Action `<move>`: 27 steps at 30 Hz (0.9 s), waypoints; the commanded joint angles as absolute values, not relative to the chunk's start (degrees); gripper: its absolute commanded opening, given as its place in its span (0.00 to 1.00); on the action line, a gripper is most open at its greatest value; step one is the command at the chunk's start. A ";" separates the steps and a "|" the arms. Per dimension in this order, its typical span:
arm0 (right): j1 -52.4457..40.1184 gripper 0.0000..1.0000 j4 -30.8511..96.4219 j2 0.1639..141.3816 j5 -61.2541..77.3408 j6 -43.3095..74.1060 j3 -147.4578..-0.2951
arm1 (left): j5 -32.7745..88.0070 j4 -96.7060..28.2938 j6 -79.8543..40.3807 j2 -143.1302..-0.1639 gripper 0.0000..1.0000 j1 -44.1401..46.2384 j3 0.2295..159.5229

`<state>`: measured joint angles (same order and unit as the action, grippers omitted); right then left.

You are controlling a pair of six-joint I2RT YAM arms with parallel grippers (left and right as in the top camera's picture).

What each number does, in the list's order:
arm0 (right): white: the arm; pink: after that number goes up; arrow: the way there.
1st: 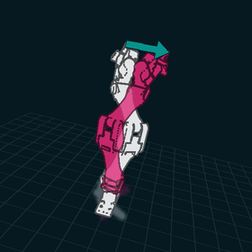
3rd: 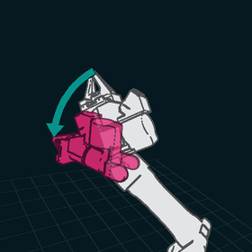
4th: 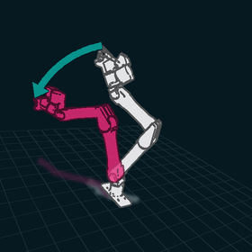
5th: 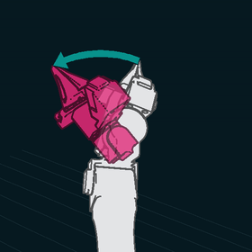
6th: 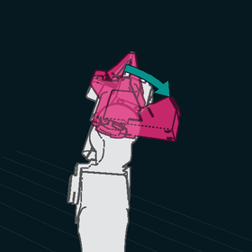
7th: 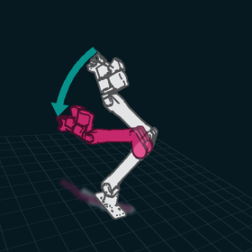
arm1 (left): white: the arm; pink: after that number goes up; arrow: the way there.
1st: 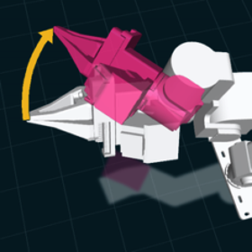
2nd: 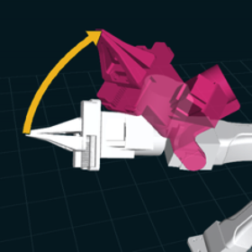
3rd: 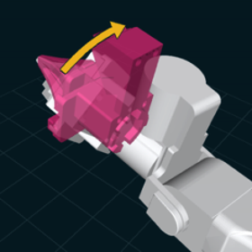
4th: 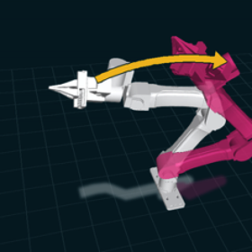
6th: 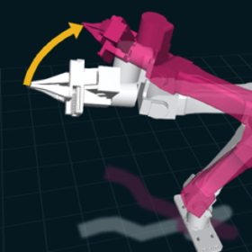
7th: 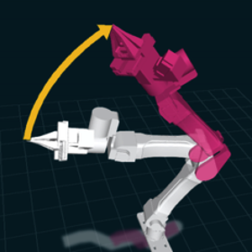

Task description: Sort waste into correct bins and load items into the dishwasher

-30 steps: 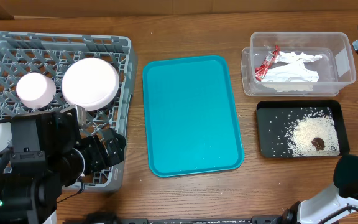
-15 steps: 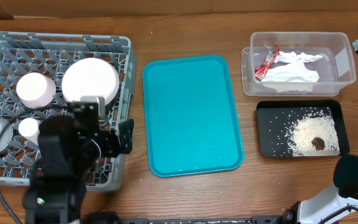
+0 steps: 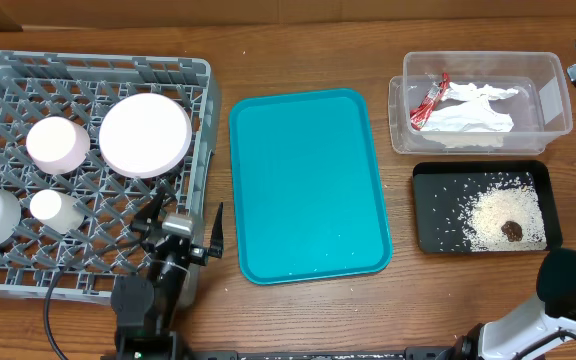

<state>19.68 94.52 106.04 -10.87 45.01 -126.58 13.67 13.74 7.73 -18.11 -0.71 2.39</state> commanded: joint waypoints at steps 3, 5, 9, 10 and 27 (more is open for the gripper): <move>19.62 1.00 94.37 105.62 -11.31 44.95 -127.76 | 9.04 10.98 8.14 -12.08 1.00 -0.34 0.27; 19.62 1.00 94.35 105.62 -11.33 44.95 -127.76 | 8.49 7.84 8.12 -10.92 1.00 -0.34 0.27; 19.62 1.00 94.35 105.62 -11.33 44.95 -127.76 | 8.34 -2.52 8.12 -6.83 1.00 -0.34 0.27; 19.62 1.00 94.35 105.62 -11.33 44.95 -127.79 | 7.92 -3.99 7.77 -5.48 1.00 -0.34 0.27; 19.62 1.00 94.35 105.62 -11.33 44.93 -127.79 | 5.54 -4.03 7.70 -0.25 1.00 -0.32 0.27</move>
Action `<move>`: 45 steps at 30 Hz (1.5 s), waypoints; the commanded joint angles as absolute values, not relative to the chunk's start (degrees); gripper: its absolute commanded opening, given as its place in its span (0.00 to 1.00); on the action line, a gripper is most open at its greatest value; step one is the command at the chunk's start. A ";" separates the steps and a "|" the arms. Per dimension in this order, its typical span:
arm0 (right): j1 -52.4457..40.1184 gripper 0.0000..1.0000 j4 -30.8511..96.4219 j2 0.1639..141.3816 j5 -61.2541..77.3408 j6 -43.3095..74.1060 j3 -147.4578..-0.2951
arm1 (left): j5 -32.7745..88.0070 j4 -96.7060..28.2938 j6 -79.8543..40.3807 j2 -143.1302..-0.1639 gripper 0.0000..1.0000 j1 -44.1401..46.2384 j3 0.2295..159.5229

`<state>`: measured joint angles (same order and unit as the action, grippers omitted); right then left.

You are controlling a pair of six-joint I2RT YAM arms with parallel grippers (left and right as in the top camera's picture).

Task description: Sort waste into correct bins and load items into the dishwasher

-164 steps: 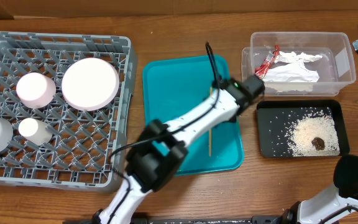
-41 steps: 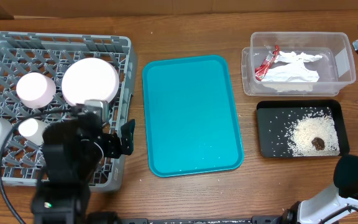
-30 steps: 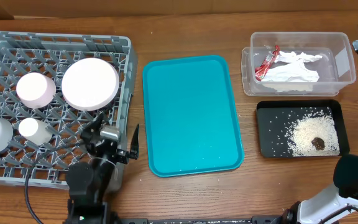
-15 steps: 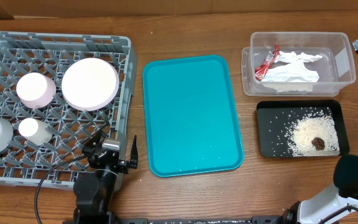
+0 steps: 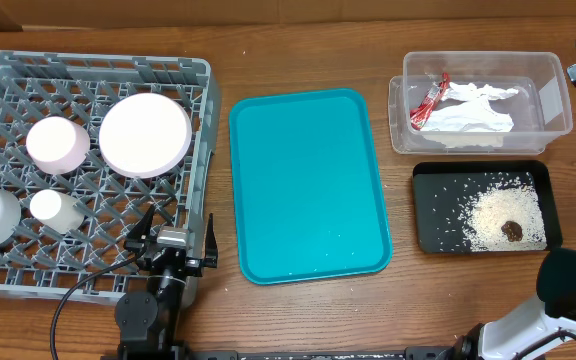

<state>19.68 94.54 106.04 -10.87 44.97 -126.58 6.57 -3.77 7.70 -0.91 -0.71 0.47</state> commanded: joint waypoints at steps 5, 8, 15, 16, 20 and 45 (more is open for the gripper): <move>19.62 1.00 94.35 105.62 -11.31 44.93 -127.76 | 5.54 -4.03 7.70 -0.25 1.00 -0.32 0.27; 19.62 1.00 94.35 105.62 -11.33 44.95 -127.76 | 5.54 -4.03 7.70 -0.25 1.00 -0.32 0.27; 19.62 1.00 94.35 105.49 -11.33 44.95 -127.79 | 5.54 -4.03 7.70 -0.25 1.00 -0.32 0.27; 19.57 1.00 94.19 105.23 -11.35 44.95 -127.79 | 5.54 -4.03 7.70 -0.25 1.00 -0.32 0.27; 19.57 1.00 92.82 101.30 -15.64 44.95 -127.79 | 5.54 -4.03 7.70 -0.25 1.00 -0.32 0.27; 5.61 1.00 35.77 31.88 -7.51 33.98 -40.05 | 5.52 -4.03 7.70 -0.25 1.00 -0.32 0.27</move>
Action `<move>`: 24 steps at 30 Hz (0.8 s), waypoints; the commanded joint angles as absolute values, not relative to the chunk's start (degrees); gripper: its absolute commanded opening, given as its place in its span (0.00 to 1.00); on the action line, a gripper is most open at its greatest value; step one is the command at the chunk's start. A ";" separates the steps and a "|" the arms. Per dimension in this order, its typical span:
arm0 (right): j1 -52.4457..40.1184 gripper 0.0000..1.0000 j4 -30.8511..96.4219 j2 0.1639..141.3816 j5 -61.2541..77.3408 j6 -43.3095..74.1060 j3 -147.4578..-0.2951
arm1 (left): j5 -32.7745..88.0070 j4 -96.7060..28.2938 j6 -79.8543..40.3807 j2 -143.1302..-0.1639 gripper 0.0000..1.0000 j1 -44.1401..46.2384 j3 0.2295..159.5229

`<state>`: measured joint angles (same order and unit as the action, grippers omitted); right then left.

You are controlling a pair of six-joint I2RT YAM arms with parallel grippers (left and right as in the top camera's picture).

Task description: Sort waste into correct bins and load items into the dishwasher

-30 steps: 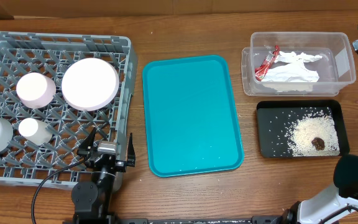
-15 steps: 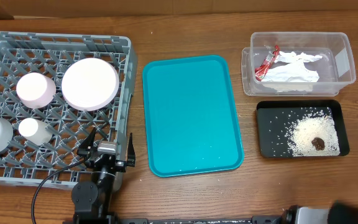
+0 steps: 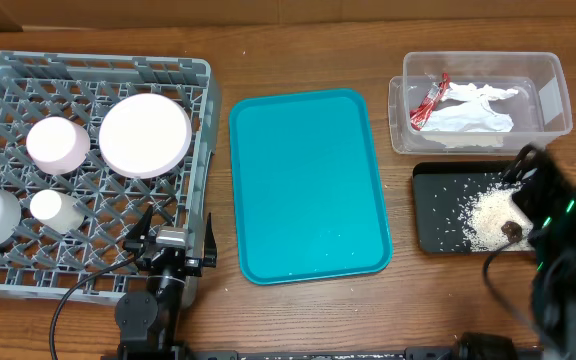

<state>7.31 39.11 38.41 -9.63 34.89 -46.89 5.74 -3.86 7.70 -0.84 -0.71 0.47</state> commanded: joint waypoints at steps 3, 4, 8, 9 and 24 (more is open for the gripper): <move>3.40 1.00 31.07 25.17 -7.20 33.39 -32.25 | 5.54 -4.03 7.70 -0.25 1.00 -0.32 0.27; 2.79 1.00 29.43 23.18 -7.16 31.75 -30.22 | 5.54 -4.03 7.70 -0.25 1.00 -0.32 0.27; 0.27 1.00 24.27 14.35 -6.96 24.03 -21.74 | 5.54 -4.03 7.70 -0.25 1.00 -0.32 0.27; 0.05 1.00 23.51 13.04 -6.94 23.46 -20.38 | 5.52 -4.03 7.70 -0.25 1.00 -0.32 0.27; -0.01 1.00 4.10 0.12 -4.29 22.57 -0.45 | 5.54 -4.03 7.70 -0.25 1.00 -0.32 0.27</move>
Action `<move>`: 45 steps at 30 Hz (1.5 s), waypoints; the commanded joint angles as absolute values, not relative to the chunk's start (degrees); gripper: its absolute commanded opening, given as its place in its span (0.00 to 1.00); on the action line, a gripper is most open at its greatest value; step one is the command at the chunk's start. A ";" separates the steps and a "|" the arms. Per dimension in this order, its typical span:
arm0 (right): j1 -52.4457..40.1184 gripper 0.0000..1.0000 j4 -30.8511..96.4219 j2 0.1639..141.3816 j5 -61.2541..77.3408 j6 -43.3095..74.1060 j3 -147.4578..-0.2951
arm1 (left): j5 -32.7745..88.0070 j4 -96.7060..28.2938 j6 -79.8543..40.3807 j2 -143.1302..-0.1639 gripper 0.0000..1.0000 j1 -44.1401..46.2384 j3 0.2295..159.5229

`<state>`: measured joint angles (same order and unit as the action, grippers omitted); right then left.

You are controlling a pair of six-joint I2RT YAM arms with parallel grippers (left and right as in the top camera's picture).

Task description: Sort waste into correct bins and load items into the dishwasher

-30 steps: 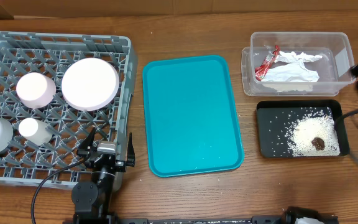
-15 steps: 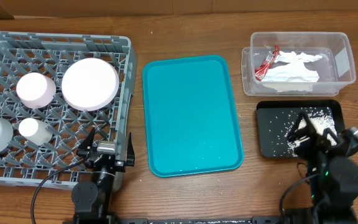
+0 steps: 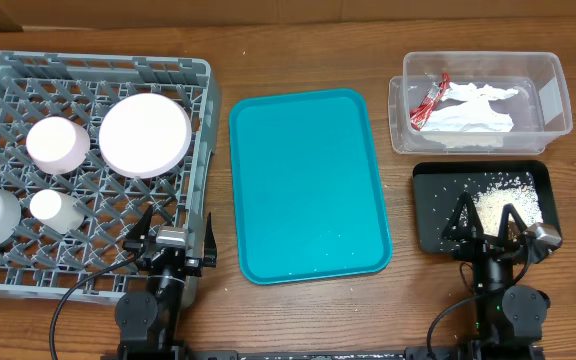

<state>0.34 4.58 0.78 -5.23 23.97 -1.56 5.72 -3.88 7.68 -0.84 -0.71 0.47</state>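
The grey dish rack (image 3: pixel 8 270) at the left holds a pink plate (image 3: pixel 145 134), a pink bowl (image 3: pixel 57 143) and two white cups. My left gripper (image 3: pixel 176 232) stands open at the rack's front right corner, holding nothing. In the middle lies the teal tray (image 3: pixel 308 185), bare. At the back right a clear bin (image 3: pixel 558 95) contains white paper (image 3: pixel 473 115) and a red wrapper (image 3: pixel 428 100). In front of it, the black tray (image 3: pixel 433 195) carries scattered rice (image 3: pixel 503 205). My right gripper (image 3: pixel 486 222) is open over that tray's front edge, fingers spread and holding nothing.
A brown cardboard wall runs along the table's back edge. Cables trail from both arm bases at the front edge. Bare wood separates the rack, the teal tray and the two containers on the right.
The right arm, a blur over the black tray's right side before, now sits at the tray's front edge with its gripper open. The left arm and all objects are unchanged.
At first the left gripper was open at the rack's front right corner and the right arm was off at the table's right edge. The left gripper then sat slightly nearer the front. The right arm then appeared over the black tray and is now at its front edge.
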 commanded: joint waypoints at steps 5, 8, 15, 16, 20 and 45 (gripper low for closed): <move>-0.05 1.00 4.56 0.12 -2.59 12.75 -0.45 | 5.54 -4.03 7.70 -0.25 1.00 -0.32 0.27; -0.05 1.00 4.58 0.12 -2.85 8.29 -0.45 | 5.54 -4.03 7.70 -0.25 1.00 -0.30 0.27; -0.03 1.00 4.54 0.16 -2.83 8.34 -0.45 | 5.54 -4.03 7.70 -0.25 1.00 -0.32 0.27; -0.03 1.00 4.54 0.16 -2.83 8.34 -0.45 | 5.54 -4.03 7.70 -0.25 1.00 -0.32 0.27; -0.03 1.00 4.54 0.16 -2.83 8.34 -0.45 | 5.54 -4.03 7.70 -0.25 1.00 -0.32 0.27; -0.03 1.00 4.54 0.16 -2.83 8.34 -0.45 | 5.54 -4.03 7.70 -0.25 1.00 -0.30 0.27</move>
<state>0.32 4.78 0.73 -3.18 8.91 -1.06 5.72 -3.88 7.70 -0.86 -0.71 0.47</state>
